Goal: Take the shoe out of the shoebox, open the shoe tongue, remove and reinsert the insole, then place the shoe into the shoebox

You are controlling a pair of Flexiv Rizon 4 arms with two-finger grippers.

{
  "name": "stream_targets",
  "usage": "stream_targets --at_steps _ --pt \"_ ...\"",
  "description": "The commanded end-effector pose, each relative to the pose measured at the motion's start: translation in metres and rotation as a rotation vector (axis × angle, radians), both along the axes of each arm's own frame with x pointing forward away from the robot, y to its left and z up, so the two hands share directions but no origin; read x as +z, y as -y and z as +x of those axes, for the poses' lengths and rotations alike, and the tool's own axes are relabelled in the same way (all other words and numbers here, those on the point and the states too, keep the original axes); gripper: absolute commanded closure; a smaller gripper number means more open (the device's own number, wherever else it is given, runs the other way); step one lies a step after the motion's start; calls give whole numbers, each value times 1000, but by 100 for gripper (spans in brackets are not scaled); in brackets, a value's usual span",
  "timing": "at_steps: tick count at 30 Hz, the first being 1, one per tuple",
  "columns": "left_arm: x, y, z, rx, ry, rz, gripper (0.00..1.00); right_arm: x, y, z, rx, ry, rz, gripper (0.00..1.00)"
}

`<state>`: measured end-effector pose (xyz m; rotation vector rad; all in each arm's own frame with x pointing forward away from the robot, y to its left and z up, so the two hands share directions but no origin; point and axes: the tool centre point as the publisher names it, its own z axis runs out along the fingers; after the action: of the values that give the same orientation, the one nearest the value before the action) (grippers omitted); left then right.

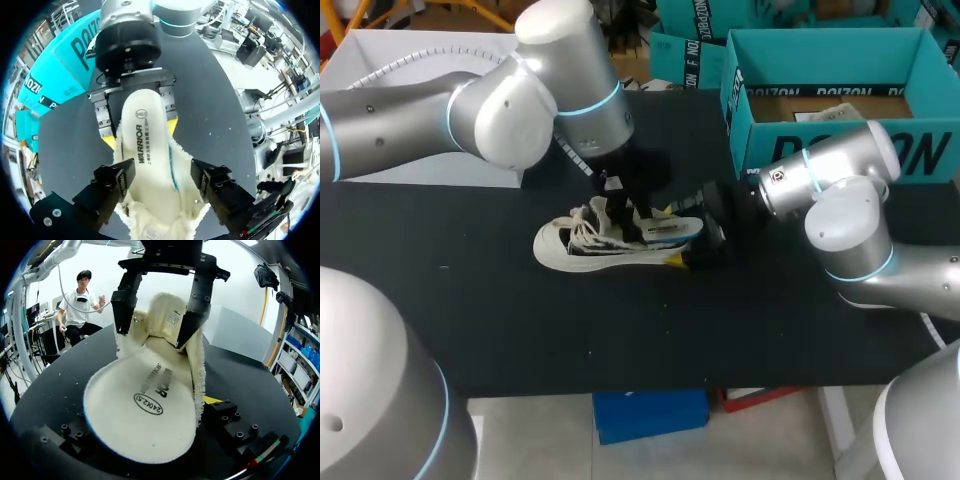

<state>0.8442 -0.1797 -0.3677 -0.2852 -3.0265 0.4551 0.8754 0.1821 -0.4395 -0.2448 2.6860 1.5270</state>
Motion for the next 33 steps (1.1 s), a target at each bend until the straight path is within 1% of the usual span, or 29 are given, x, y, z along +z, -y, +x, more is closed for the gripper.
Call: stream_targets --at_steps 1,5,9,13,19,23,28,31,32,33 --pt "8 9 -14 -24 38 17 0 -4 -1 1 -1 -1 -2 100" --pt "5 24 -14 -68 45 21 0 -4 -1 1 -1 -1 -2 100" --pt "3 38 -14 -83 84 27 0 -4 -1 1 -1 -1 -2 100" --pt "0 44 -9 -28 115 6 0 -4 -1 1 -1 -1 -2 100" --pt "-7 57 -5 -16 139 -8 0 -4 -1 1 -1 -1 -2 100" --pt "-11 59 -3 -18 145 -10 0 -4 -1 1 -1 -1 -2 100" --pt "-12 55 -1 -7 150 -12 0 -4 -1 1 -1 -1 -2 100" --pt "-12 51 0 9 162 -18 7 -4 -1 1 -1 -1 -2 100" --pt "-12 50 -1 11 165 -18 11 -4 -1 1 -1 -1 -2 100" --pt "-12 49 -1 12 167 -18 18 -4 -1 1 -1 -1 -2 100"
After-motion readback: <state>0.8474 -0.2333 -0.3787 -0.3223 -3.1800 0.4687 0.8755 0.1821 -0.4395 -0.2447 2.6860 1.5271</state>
